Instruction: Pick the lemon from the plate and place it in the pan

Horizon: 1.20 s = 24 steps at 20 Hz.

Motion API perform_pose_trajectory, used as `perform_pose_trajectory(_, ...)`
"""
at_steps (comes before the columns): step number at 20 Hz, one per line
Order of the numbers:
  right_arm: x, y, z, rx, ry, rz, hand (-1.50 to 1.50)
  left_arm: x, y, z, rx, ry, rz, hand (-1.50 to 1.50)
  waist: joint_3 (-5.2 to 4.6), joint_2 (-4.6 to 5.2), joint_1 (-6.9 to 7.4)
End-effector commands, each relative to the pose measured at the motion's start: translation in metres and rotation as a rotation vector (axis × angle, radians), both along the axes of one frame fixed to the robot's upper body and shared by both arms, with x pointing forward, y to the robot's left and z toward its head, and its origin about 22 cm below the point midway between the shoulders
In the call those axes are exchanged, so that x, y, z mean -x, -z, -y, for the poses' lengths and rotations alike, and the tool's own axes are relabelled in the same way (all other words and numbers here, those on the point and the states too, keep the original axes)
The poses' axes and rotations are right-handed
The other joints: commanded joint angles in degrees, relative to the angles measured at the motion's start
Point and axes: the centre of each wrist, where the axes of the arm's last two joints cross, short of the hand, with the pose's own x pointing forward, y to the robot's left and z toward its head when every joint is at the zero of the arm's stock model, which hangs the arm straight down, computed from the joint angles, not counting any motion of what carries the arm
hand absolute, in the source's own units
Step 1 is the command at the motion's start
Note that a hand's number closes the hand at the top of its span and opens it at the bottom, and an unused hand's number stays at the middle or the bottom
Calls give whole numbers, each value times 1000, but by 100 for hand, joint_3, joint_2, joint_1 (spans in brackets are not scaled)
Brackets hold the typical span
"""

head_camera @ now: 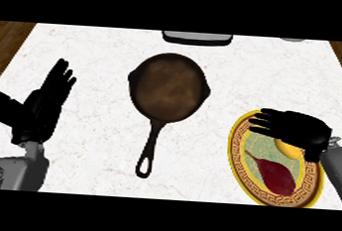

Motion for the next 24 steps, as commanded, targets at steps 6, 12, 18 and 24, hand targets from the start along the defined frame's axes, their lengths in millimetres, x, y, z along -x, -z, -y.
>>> perform_pose_trajectory(6, 0, 47, -1, -3, -111, -39, 150, 9, -13, -9, -3, -3, 4, 0, 3, 9, 43)
perform_pose_trajectory(12, -12, 42, -9, -75, -120, -52, 150, 9, -3, 6, 2, 8, -2, 0, 1, 5, 22)
perform_pose_trajectory(18, -9, 39, 7, -158, -98, -60, 150, -2, -9, 8, 2, -10, -9, 0, 1, 5, -14)
perform_pose_trajectory(24, -20, 41, -118, -364, 299, 61, 150, 4, -4, -6, -7, -3, -20, 0, -20, -78, -30)
